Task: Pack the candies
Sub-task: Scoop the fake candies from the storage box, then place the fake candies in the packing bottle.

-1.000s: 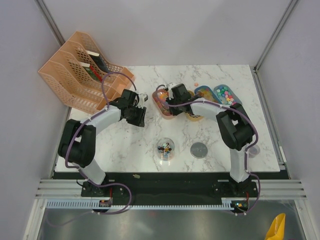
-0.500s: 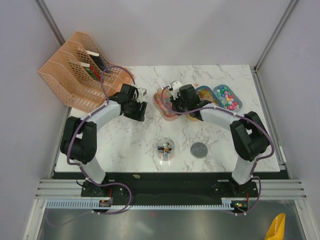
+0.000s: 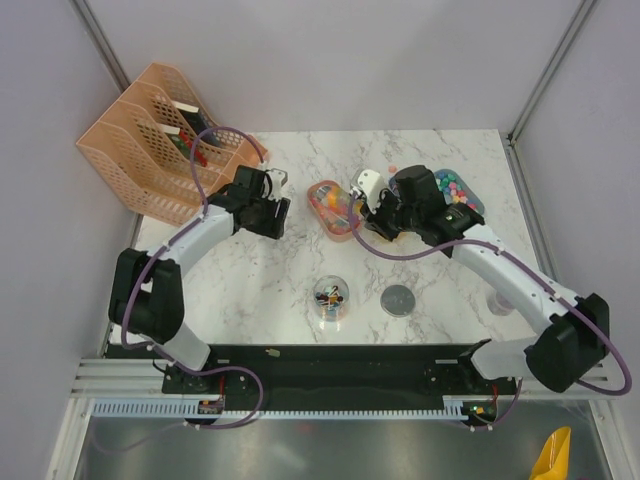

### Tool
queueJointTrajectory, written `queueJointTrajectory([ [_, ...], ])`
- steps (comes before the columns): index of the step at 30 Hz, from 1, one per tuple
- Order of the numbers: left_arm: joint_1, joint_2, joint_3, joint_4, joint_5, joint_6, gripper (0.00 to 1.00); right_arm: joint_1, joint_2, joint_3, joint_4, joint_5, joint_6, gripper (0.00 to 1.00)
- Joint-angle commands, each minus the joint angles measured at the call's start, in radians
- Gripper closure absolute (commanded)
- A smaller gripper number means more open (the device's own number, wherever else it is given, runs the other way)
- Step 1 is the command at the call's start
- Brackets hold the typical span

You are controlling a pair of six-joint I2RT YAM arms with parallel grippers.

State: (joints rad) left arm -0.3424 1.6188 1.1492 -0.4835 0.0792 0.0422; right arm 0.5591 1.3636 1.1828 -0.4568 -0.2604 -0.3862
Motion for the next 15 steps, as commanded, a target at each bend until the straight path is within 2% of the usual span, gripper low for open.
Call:
queueJointTrajectory([
  [1,-0.001,-0.076,-0.026,0.011,-0.012,-0.002,0.32,-0.001,-0.081,-0.032,-0.227,-0.060,-0.201,1.00],
  [5,-0.001,-0.123,-0.066,0.019,0.011,-0.008,0.34,0.018,-0.118,-0.063,-0.342,-0.051,-0.307,1.00],
  [15,0.002,-0.174,-0.097,0.045,0.010,-0.008,0.34,0.186,-0.084,0.001,-0.506,0.084,-0.434,1.00],
])
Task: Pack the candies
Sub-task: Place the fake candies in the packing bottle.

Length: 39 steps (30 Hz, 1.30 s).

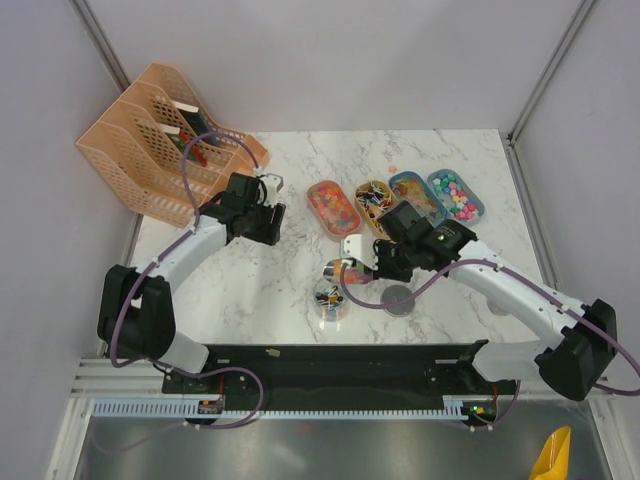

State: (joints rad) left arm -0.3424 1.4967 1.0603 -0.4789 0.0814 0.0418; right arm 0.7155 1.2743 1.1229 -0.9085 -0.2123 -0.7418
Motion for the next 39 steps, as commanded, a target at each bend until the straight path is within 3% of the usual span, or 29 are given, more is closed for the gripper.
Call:
queueJointTrajectory([
  [1,0.002,-0.056,-0.013,0.043,0.001,-0.008,0.35,0.038,0.007,0.064,-0.061,0.042,-0.086,1.00],
  [39,0.013,-0.176,-0.088,0.125,0.021,-0.033,0.34,0.252,0.184,0.238,-0.296,0.475,-0.176,1.00],
])
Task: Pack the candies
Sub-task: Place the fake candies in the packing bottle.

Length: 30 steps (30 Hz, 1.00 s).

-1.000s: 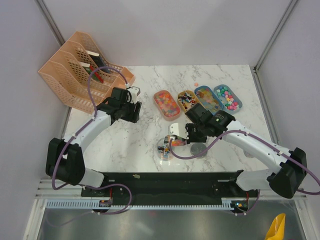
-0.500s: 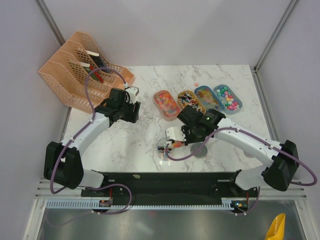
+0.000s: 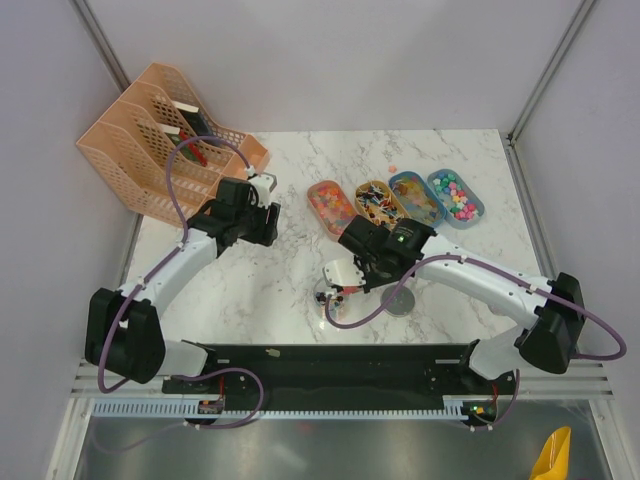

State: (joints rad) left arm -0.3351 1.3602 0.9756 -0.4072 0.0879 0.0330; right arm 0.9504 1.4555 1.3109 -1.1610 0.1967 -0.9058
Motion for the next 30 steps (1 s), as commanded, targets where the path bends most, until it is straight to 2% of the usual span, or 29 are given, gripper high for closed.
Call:
queueJointTrajectory([
  [1,0.005,-0.041,-0.003,0.051,0.016,-0.024,0.34,0.021,0.005,0.050,-0.046,0.078,-0.010,1.00],
  [10,0.007,-0.107,-0.002,0.051,0.018,-0.024,0.34,0.063,0.014,0.068,-0.094,0.153,0.005,1.00],
  [21,0.007,-0.156,-0.006,0.036,0.088,-0.050,0.34,0.108,0.013,0.067,-0.106,0.182,0.051,1.00],
  [26,0.007,-0.145,0.075,-0.066,0.099,-0.022,0.35,0.110,0.019,0.114,-0.085,0.173,0.106,1.00],
  [28,0.005,-0.148,0.104,-0.091,0.139,0.016,0.45,0.108,0.023,0.137,-0.066,0.142,0.146,1.00],
  [29,0.005,-0.148,0.129,-0.122,0.163,0.027,0.54,0.108,0.029,0.158,-0.036,0.133,0.195,1.00],
  [30,0.005,-0.147,0.147,-0.139,0.220,0.040,0.97,0.106,0.034,0.169,-0.019,0.116,0.220,1.00],
])
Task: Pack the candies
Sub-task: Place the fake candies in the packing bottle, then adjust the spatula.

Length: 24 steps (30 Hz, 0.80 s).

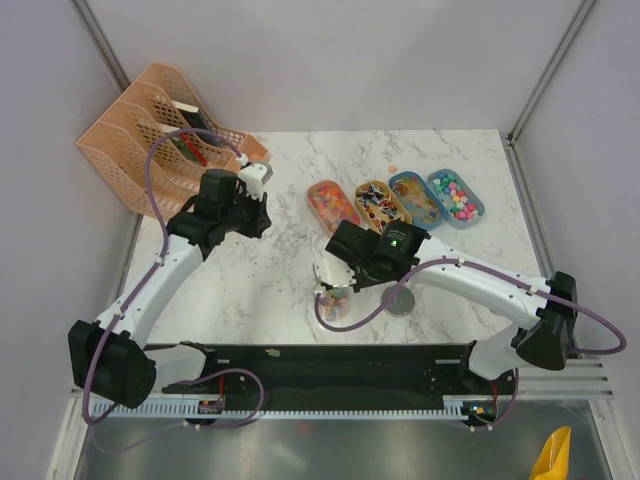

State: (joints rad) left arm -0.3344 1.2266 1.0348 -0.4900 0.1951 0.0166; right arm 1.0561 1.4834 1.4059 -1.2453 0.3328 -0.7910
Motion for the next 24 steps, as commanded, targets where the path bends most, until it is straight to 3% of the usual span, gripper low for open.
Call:
queueJointTrajectory([
  [1,0.003,-0.006,0.109,-0.082,0.131,0.060,0.98,-0.001,0.012,0.087,0.081,-0.032,0.128,1.00],
  [6,0.003,-0.041,0.160,-0.101,0.444,0.048,0.98,-0.016,0.078,0.117,0.165,-0.080,0.239,1.00],
  [9,0.003,-0.007,0.189,-0.093,0.512,-0.042,0.98,-0.033,0.109,0.159,0.191,-0.092,0.254,1.00],
  [20,0.003,0.099,0.200,-0.085,0.518,-0.076,0.98,-0.091,0.157,0.436,0.201,-0.143,0.286,1.00],
  [24,0.003,0.145,0.188,-0.064,0.492,-0.072,0.98,-0.091,0.117,0.487,0.199,-0.259,0.285,1.00],
])
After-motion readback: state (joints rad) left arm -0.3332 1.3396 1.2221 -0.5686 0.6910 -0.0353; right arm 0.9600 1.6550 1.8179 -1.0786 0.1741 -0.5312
